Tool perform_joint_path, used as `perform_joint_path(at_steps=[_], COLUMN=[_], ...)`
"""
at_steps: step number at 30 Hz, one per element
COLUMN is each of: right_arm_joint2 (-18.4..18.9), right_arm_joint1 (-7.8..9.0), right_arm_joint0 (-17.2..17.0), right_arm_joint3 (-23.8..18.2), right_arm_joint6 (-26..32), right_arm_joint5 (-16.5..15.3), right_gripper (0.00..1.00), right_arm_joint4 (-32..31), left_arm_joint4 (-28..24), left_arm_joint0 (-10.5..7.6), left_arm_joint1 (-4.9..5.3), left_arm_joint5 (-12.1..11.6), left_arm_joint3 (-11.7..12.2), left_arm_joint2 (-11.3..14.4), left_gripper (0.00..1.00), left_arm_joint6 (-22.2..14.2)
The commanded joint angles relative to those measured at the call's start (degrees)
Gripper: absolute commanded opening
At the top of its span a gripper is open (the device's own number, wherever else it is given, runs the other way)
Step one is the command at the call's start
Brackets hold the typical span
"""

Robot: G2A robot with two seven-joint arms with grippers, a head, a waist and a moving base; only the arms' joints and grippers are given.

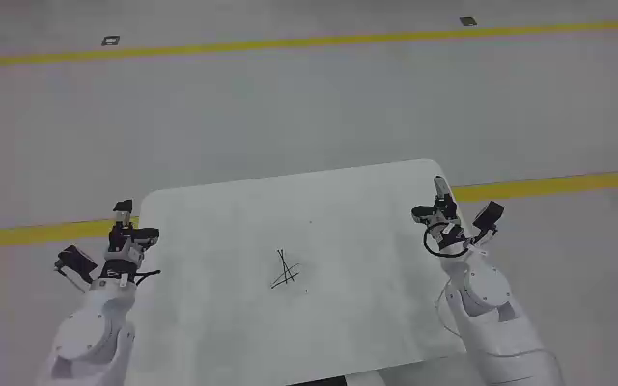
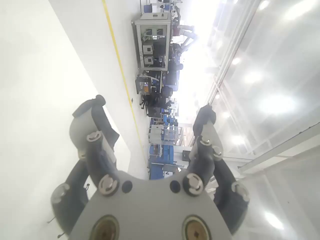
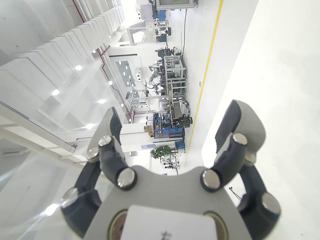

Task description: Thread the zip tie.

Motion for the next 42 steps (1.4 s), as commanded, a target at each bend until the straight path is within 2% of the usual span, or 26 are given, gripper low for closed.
perform_joint_path(at_steps=[1, 2, 3, 6, 8, 9, 21, 23, 26, 29, 31, 33, 34, 35, 42], right_arm_joint2=[0.0, 0.0, 0.0, 0.0, 0.0, 0.0, 0.0, 0.3, 1.8, 3.8, 5.6, 6.9, 7.7, 8.5, 8.5], right_arm_joint1=[0.00, 0.00, 0.00, 0.00, 0.00, 0.00, 0.00, -0.02, 0.11, 0.34, 0.65, 0.85, 1.10, 1.26, 1.26], right_arm_joint0=[0.0, 0.0, 0.0, 0.0, 0.0, 0.0, 0.0, -0.1, -1.0, -2.2, -2.8, -2.9, -2.9, -2.8, -2.8], right_arm_joint3=[0.0, 0.0, 0.0, 0.0, 0.0, 0.0, 0.0, 0.0, 1.0, 2.7, 4.5, 6.2, 7.0, 7.9, 7.9], right_arm_joint6=[0.0, 0.0, 0.0, 0.0, 0.0, 0.0, 0.0, 0.9, 4.2, 10.3, 15.5, 19.3, 23.4, 25.1, 25.1], right_arm_joint5=[0.0, 0.0, 0.0, 0.0, 0.0, 0.0, 0.0, -0.9, -4.2, -6.7, -7.9, -8.3, -9.2, -10.0, -10.0], right_gripper=[1.00, 1.00, 1.00, 1.00, 1.00, 1.00, 1.00, 1.00, 1.00, 1.00, 1.00, 1.00, 1.00, 1.00, 1.00], right_arm_joint4=[0.0, 0.0, 0.0, 0.0, 0.0, 0.0, 0.0, 0.7, -0.1, 1.3, 1.5, 2.6, 2.2, 1.9, 1.9], left_arm_joint4=[1.4, 3.0, 6.6, 13.0, 15.6, 16.7, 16.7, 22.3, 27.4, 37.0, 41.2, 45.9, 48.4, 48.4, 48.4], left_arm_joint0=[-0.05, -0.03, 0.19, 0.95, 1.71, 1.98, 1.98, 1.38, -0.08, -1.23, -1.86, -2.50, -2.80, -2.80, -2.80], left_arm_joint1=[0.08, 0.17, 0.37, 0.82, 1.07, 1.21, 1.21, 1.49, 1.62, 1.95, 2.00, 2.09, 2.19, 2.19, 2.19], left_arm_joint5=[-0.2, -0.3, -0.6, -1.5, -1.4, -2.3, -2.3, -1.9, -1.6, 0.5, 2.9, 3.6, 3.4, 3.4, 3.4], left_arm_joint3=[-0.5, -0.7, -1.2, -2.6, -4.3, -5.2, -5.2, -6.1, -7.0, -8.0, -8.5, -9.1, -9.3, -9.3, -9.3], left_arm_joint2=[0.3, 0.5, 1.0, 2.2, 3.2, 3.4, 3.4, 4.8, 7.2, 10.7, 13.7, 15.7, 16.2, 16.2, 16.2], left_gripper=[1.00, 1.00, 1.00, 1.00, 1.00, 1.00, 1.00, 1.00, 1.00, 1.00, 1.00, 1.00, 1.00, 1.00, 1.00], left_arm_joint6=[-0.9, -1.7, -3.8, -9.9, -14.3, -16.5, -16.5, -19.4, -21.5, -25.5, -28.3, -29.2, -29.6, -29.6, -29.6])
